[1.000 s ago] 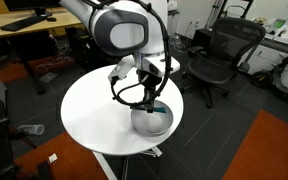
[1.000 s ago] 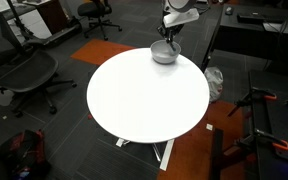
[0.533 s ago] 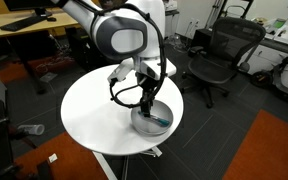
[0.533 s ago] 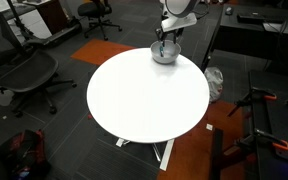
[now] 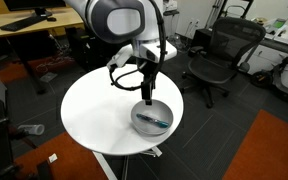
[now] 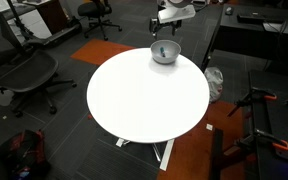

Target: Pick up the pen and put it in the bowl

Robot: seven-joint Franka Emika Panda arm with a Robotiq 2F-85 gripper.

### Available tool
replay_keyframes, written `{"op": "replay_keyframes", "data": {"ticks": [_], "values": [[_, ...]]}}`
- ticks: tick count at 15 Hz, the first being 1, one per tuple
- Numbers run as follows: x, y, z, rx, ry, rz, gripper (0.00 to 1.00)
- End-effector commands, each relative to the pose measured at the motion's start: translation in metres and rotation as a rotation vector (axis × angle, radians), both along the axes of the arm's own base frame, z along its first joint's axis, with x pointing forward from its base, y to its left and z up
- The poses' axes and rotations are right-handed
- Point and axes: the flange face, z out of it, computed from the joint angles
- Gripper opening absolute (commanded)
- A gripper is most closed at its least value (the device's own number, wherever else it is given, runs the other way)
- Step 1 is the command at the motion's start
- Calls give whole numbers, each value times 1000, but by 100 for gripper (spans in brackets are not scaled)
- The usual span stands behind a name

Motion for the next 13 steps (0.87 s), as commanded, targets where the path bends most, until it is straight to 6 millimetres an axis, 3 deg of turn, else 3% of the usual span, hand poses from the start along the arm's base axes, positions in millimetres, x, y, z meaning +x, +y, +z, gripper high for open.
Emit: {"op": "replay_keyframes", "data": {"ticks": [1, 4, 7, 8, 9, 13], "values": [[-15, 21, 50, 39, -23, 32, 100], [-20, 35, 79, 49, -34, 54, 100], [-26, 44, 94, 55, -24, 56, 100], [-28, 46, 97, 56, -21, 54, 100], [-14, 39, 89, 52, -38, 43, 100], [-19, 42, 92, 58, -34, 45, 100]]}}
